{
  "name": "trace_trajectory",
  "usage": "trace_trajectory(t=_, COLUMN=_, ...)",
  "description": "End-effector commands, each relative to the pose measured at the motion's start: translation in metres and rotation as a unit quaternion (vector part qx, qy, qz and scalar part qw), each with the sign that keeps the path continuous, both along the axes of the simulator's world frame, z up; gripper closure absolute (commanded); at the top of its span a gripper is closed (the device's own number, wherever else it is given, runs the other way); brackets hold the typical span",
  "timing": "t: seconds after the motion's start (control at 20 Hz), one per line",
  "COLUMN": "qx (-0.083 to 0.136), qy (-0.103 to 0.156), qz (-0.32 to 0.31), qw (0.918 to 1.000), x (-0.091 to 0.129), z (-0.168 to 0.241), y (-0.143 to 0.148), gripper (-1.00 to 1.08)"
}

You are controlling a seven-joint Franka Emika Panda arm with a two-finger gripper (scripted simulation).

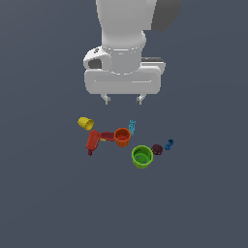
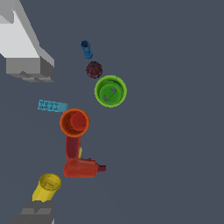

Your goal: Pick up a designated object from a clutter of objects.

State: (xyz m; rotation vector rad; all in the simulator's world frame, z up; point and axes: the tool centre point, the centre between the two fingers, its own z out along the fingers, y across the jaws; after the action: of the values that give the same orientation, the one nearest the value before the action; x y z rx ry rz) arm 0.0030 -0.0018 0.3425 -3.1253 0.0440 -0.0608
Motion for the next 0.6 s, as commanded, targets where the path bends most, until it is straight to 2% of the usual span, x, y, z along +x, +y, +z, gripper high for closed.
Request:
trace_trajectory(t=0.0, qx=0.000, qy=0.000, qz=0.000, qw=1.0000, x=0.000, z=0.000, y=0.000, gripper=-0.92)
trace_trajectory(t=0.55, qx=-0.008, qy=-0.019, qz=0.025, qw=0.9995, x=0.009, z=0.013, y=0.005, gripper=-0.92)
